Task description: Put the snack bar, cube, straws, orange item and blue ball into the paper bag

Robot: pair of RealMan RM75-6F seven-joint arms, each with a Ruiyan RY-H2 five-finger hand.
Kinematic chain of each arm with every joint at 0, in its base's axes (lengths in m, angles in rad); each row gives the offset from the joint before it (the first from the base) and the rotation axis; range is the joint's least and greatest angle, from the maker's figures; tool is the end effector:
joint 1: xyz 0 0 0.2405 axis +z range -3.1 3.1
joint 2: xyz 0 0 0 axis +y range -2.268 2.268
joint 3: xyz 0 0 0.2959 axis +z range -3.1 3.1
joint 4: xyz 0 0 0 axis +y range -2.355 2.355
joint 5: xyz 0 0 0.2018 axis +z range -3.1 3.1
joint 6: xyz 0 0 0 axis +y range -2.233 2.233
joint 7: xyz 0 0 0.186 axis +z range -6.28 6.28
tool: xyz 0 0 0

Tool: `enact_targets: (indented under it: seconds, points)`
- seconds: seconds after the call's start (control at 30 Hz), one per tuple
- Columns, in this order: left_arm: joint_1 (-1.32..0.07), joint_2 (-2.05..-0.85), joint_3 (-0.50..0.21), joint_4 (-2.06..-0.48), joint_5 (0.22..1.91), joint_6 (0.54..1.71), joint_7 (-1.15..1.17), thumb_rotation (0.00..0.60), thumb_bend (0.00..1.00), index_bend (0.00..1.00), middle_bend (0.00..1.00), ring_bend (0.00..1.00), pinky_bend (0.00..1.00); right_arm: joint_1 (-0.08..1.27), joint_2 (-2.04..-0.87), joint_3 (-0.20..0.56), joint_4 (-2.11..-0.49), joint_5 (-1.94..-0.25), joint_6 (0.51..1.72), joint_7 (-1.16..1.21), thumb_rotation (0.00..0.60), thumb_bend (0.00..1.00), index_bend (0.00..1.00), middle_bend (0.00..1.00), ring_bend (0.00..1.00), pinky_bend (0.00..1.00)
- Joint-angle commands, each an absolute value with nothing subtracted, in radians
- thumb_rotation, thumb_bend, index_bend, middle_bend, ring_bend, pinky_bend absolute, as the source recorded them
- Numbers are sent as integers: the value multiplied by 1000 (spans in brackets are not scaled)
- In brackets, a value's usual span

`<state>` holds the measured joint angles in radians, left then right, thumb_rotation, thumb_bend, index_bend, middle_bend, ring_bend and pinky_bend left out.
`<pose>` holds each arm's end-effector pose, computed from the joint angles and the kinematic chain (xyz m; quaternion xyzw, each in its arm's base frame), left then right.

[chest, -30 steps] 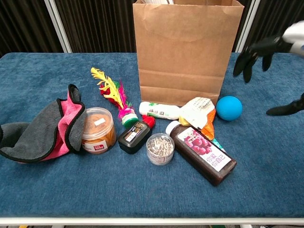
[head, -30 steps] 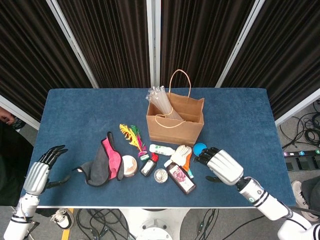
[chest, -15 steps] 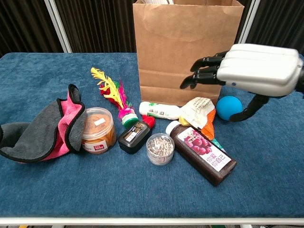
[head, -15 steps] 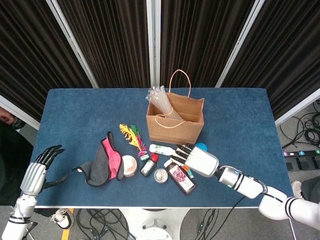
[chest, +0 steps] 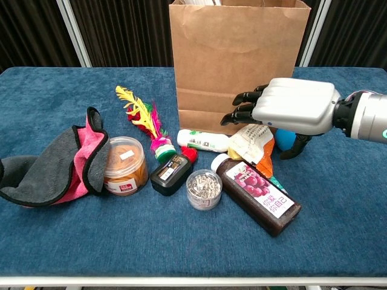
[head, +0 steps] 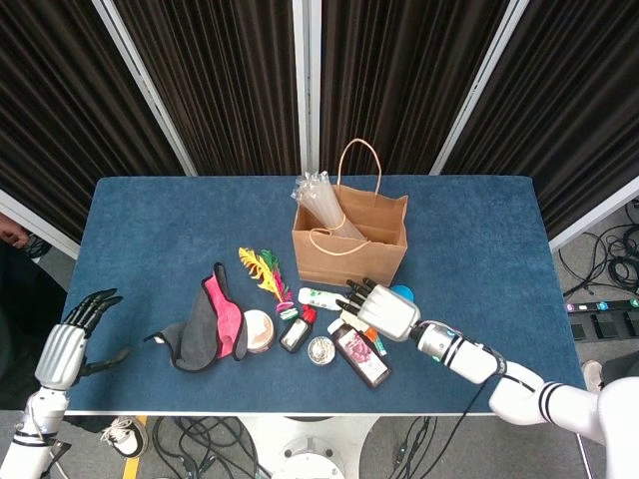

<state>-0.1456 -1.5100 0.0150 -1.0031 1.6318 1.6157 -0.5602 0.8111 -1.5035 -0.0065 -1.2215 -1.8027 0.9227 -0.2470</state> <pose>-0.3693 0.2390 0.0926 -0.5703 -0.4266 -0.5332 0.4566 -0.1662 -0.3817 -0.0415 0.9023 -0.0370 0.2935 0.3135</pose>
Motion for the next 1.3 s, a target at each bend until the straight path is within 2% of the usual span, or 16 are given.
enact_targets:
  seconds: [0.03, 0.27, 0.37, 0.57, 0.8, 1.03, 1.13, 1.3]
  points:
    - [-146, -1511, 15, -999, 1633, 1616, -563, 600, 239, 242, 232, 151, 238, 817, -1514, -6, -1214, -1792, 914, -255, 600, 0, 122, 224, 90, 267]
    - [-145, -1512, 16, -992, 1634, 1618, -568, 600, 240, 241, 232, 151, 238, 826, -1543, -14, -1191, -1774, 899, -268, 600, 0, 121, 229, 90, 266]
    - [-145, -1512, 15, -990, 1633, 1619, -569, 600, 240, 241, 232, 151, 238, 821, -1562, -19, -1172, -1771, 912, -280, 600, 0, 140, 255, 122, 270]
    - [-143, -1513, 16, -987, 1632, 1619, -570, 600, 240, 241, 232, 151, 238, 811, -1585, -31, -1144, -1778, 953, -279, 600, 27, 319, 347, 249, 344]
    - [-141, -1520, 17, -980, 1631, 1619, -573, 600, 241, 242, 232, 151, 238, 805, -1603, -43, -1119, -1789, 991, -271, 600, 110, 439, 432, 330, 424]
    - [-140, -1523, 15, -974, 1630, 1623, -577, 600, 240, 241, 232, 151, 238, 798, -1627, -50, -1077, -1807, 1053, -234, 600, 179, 618, 559, 467, 551]
    - [-140, -1522, 16, -975, 1631, 1623, -579, 600, 240, 241, 232, 151, 238, 796, -1630, -53, -1070, -1821, 1089, -220, 600, 206, 676, 604, 510, 599]
    - [-142, -1519, 12, -984, 1631, 1625, -583, 600, 240, 241, 232, 151, 238, 792, -1605, -48, -1109, -1849, 1161, -223, 600, 223, 706, 626, 531, 626]
